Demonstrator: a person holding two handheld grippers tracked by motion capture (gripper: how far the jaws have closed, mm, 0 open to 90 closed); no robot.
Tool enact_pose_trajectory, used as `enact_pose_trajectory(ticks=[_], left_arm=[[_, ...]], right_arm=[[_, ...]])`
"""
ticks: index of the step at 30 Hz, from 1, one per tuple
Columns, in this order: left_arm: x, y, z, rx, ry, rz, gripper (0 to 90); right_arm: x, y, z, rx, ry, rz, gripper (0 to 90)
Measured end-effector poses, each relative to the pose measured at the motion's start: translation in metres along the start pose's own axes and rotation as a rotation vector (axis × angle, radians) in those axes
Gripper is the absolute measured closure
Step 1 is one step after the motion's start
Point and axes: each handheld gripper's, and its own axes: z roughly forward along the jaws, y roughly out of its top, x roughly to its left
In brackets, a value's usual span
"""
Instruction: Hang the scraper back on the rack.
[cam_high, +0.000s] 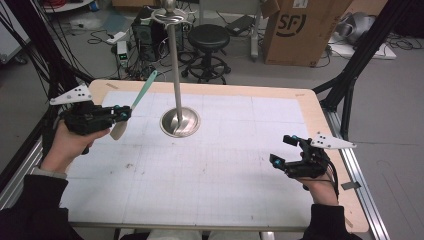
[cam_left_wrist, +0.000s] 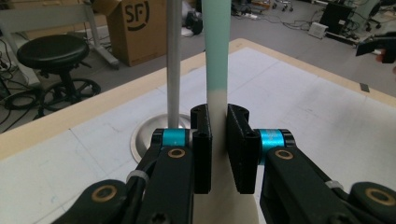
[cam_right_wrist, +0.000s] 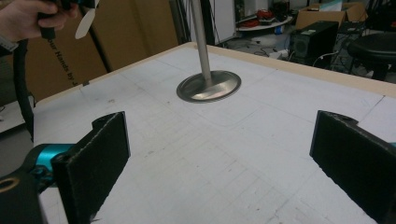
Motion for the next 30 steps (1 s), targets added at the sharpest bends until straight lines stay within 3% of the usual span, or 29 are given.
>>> enact_pose_trajectory(ticks=[7, 12, 20, 30], left_arm=[[0.007, 0.019, -0.004, -0.07, 0.006, -0.002, 80.7], [0.008, 0.034, -0.003, -0.074, 0.031, 0.02, 80.7], [0.012, 0.053, -0.008, -0.147, 0.038, 0.011, 80.7], [0.017, 0.062, -0.011, -0.208, 0.039, -0.004, 80.7]], right_arm=[[-0.001, -0.003, 0.001, 0.006, 0.001, 0.007, 3.9], [0.0, -0.002, 0.0, 0.002, 0.001, 0.005, 4.0], [-0.001, -0.002, -0.002, -0.002, 0.004, 0.01, 4.0], [-0.001, -0.004, -0.004, -0.007, 0.001, 0.014, 3.9]])
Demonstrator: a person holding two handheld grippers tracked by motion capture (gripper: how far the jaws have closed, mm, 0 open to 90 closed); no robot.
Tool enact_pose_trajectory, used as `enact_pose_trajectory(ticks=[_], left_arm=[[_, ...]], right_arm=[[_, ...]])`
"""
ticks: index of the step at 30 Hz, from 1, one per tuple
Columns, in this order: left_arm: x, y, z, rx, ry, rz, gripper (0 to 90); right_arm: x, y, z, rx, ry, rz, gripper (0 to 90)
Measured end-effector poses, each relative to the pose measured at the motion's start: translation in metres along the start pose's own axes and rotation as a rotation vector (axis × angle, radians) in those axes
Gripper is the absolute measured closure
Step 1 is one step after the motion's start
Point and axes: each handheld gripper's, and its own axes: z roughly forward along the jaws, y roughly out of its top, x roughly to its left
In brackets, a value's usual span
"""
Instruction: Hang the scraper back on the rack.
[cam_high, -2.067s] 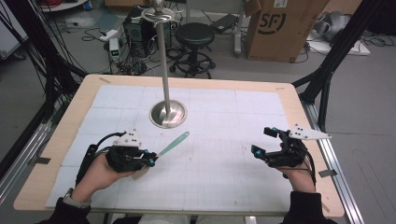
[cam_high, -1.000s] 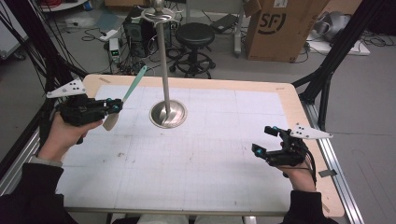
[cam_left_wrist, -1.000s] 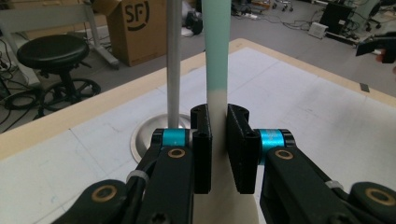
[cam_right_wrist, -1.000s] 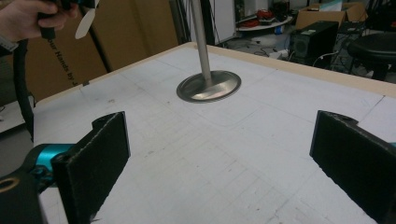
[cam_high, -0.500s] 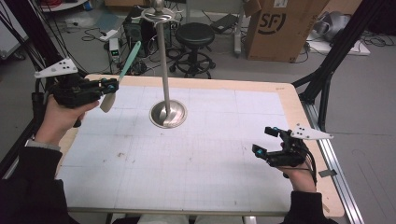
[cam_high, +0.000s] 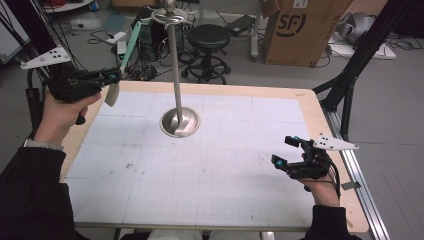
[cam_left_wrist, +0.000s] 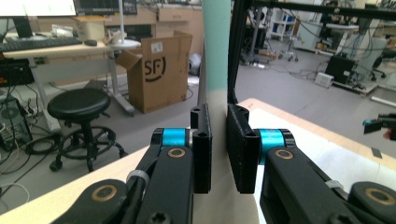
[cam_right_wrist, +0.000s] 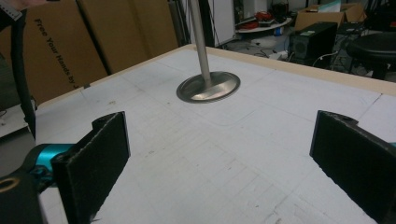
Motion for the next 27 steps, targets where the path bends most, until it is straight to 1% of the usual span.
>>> enact_pose_trajectory(ticks=[2, 7, 11, 14, 15, 19, 24, 27], left_arm=[[0.002, 0.001, 0.001, -0.007, -0.002, -0.006, 80.7], [0.006, 0.003, 0.005, -0.003, 0.008, -0.012, 80.7], [0.007, 0.003, 0.008, -0.022, 0.0, -0.022, 80.7], [0.008, 0.002, 0.011, -0.009, 0.006, -0.023, 80.7], [0.008, 0.002, 0.011, -0.007, 0.007, -0.025, 80.7], [0.007, 0.001, 0.014, -0.007, 0.009, -0.025, 80.7], [0.005, 0.0, 0.019, -0.001, 0.001, -0.021, 80.7], [0.004, -0.001, 0.022, 0.002, -0.003, -0.021, 80.6]], right_arm=[[0.0, -0.001, 0.001, 0.004, 0.002, 0.002, 3.9], [0.0, -0.001, 0.0, 0.003, 0.002, 0.007, 3.9], [-0.001, -0.002, -0.001, 0.001, 0.002, 0.007, 3.9], [-0.001, -0.002, 0.001, 0.009, 0.003, 0.011, 3.9], [-0.001, -0.002, 0.001, 0.009, 0.004, 0.006, 3.9], [-0.001, -0.002, 0.001, 0.006, 0.006, 0.009, 3.9], [-0.001, -0.002, 0.001, 0.001, 0.007, 0.007, 3.9], [-0.001, -0.002, 0.002, 0.007, 0.007, 0.008, 3.9]])
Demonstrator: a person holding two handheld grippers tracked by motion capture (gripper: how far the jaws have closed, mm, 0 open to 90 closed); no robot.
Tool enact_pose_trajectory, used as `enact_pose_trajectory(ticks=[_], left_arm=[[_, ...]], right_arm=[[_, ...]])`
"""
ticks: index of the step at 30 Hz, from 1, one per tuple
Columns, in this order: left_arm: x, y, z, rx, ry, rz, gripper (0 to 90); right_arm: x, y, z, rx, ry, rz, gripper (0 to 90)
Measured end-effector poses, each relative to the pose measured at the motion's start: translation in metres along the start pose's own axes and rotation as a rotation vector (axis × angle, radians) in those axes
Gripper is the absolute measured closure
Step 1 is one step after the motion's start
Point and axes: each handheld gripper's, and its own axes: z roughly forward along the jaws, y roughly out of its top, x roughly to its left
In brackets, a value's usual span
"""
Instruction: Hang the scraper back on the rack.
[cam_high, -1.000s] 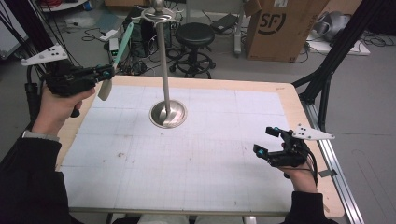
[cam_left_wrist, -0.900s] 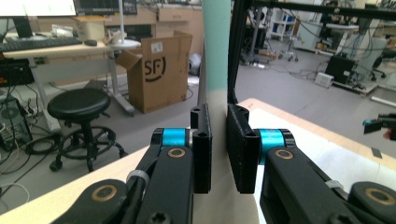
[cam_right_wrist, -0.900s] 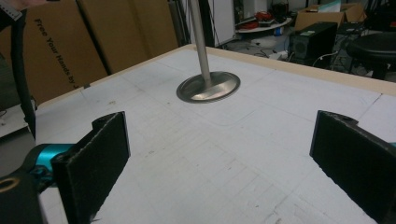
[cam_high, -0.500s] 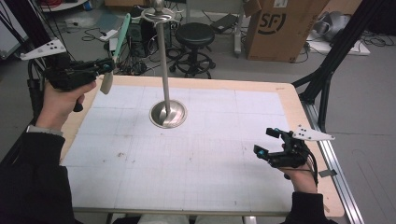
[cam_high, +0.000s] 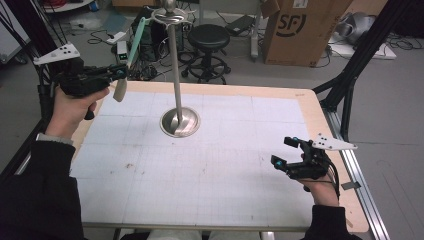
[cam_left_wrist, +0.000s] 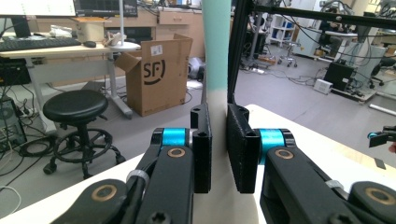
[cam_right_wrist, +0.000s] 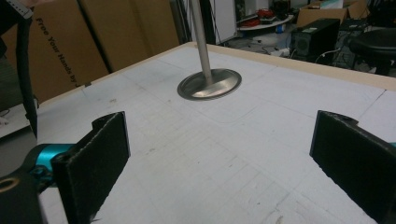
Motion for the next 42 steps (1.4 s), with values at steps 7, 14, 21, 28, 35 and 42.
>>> enact_pose_trajectory(ticks=[7, 14, 21, 28, 35, 42], left_arm=[[0.0, -0.005, 0.014, 0.016, 0.008, -0.001, 80.6], [-0.001, -0.009, 0.026, 0.017, 0.006, -0.009, 80.4], [-0.005, -0.01, 0.027, -0.006, 0.006, 0.018, 67.5], [-0.013, -0.017, 0.018, -0.011, -0.01, 0.049, 54.4], [-0.022, -0.036, 0.01, 0.011, -0.053, 0.115, 23.0], [-0.044, -0.065, 0.004, -0.038, -0.213, 0.149, 5.2]], right_arm=[[0.0, 0.0, -0.001, -0.005, -0.002, 0.003, 3.9], [-0.001, 0.0, -0.003, -0.009, -0.003, 0.003, 3.9], [-0.001, 0.0, -0.003, -0.011, -0.003, 0.001, 3.9], [0.0, 0.001, -0.004, -0.012, -0.005, -0.002, 3.9], [0.0, 0.002, -0.002, -0.009, -0.005, -0.006, 3.9], [0.003, 0.005, 0.0, -0.03, -0.012, -0.022, 3.9]])
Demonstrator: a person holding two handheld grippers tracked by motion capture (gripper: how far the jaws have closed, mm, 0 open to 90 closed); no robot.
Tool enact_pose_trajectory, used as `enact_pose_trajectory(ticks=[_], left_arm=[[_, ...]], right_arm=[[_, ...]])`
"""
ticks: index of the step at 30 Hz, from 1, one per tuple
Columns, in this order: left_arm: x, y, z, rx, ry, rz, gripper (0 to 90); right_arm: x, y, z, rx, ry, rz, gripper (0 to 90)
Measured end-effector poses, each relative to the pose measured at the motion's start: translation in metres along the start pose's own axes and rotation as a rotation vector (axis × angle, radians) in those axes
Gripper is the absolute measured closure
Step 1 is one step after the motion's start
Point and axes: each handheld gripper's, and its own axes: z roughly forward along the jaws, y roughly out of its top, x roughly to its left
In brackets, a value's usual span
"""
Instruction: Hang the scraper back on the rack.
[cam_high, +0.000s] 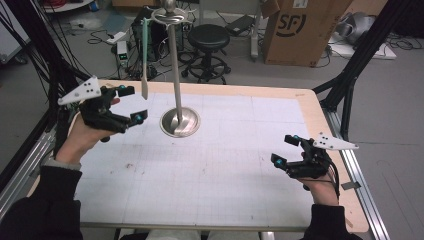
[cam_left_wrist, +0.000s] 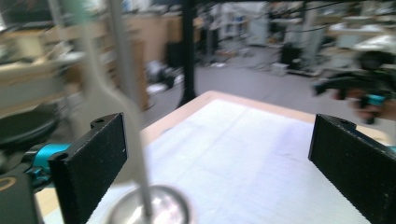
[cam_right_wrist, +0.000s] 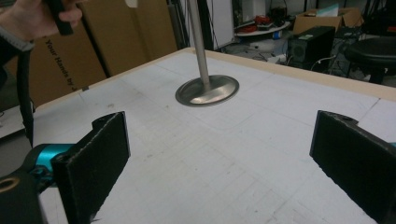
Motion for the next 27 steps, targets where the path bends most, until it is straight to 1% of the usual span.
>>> enact_pose_trajectory(ticks=[2, 3, 5, 7, 10, 13, 14, 16, 17, 18, 19, 21, 23, 25, 27], left_arm=[[-0.007, -0.008, 0.002, 0.016, 0.007, 0.018, 5.2], [-0.009, -0.011, 0.003, 0.017, 0.009, 0.016, 5.2], [-0.011, -0.018, 0.001, 0.006, 0.0, -0.009, 5.2], [-0.013, -0.026, -0.002, -0.015, 0.005, -0.016, 5.2], [-0.013, -0.04, -0.009, -0.02, 0.046, -0.031, 5.2], [-0.014, -0.056, -0.019, -0.013, 0.089, -0.043, 5.2], [-0.015, -0.063, -0.023, -0.01, 0.106, -0.036, 5.2], [-0.016, -0.078, -0.028, -0.002, 0.118, -0.026, 5.2], [-0.014, -0.083, -0.029, 0.05, 0.136, -0.022, 5.2], [-0.013, -0.085, -0.03, 0.093, 0.172, -0.035, 5.2], [-0.013, -0.087, -0.032, 0.098, 0.181, -0.044, 5.2], [-0.014, -0.088, -0.038, 0.075, 0.173, -0.04, 5.2], [-0.014, -0.085, -0.042, 0.05, 0.184, -0.04, 5.2], [-0.012, -0.083, -0.045, 0.025, 0.19, -0.05, 5.2], [-0.009, -0.083, -0.046, 0.018, 0.203, -0.064, 5.2]], right_arm=[[0.002, 0.003, 0.0, -0.016, 0.003, -0.013, 3.9], [0.003, 0.004, 0.0, -0.027, 0.007, -0.023, 3.9], [0.006, 0.008, 0.0, -0.053, 0.021, -0.041, 3.9], [0.008, 0.01, 0.0, -0.065, 0.034, -0.065, 3.9], [0.01, 0.012, 0.0, -0.083, 0.036, -0.081, 3.9], [0.008, 0.013, -0.001, -0.091, 0.029, -0.075, 3.9], [0.007, 0.013, 0.0, -0.095, 0.024, -0.079, 3.9], [0.005, 0.012, 0.0, -0.098, 0.013, -0.072, 3.9], [0.004, 0.011, 0.0, -0.098, 0.007, -0.068, 3.9], [0.003, 0.01, 0.001, -0.097, 0.003, -0.061, 3.9], [0.002, 0.009, 0.001, -0.095, -0.003, -0.059, 3.9], [0.0, 0.007, 0.001, -0.09, -0.007, -0.052, 3.9], [0.0, 0.005, 0.0, -0.09, -0.016, -0.05, 3.9], [0.0, 0.004, -0.002, -0.09, -0.021, -0.046, 3.9], [0.0, 0.002, -0.003, -0.09, -0.023, -0.046, 3.9]])
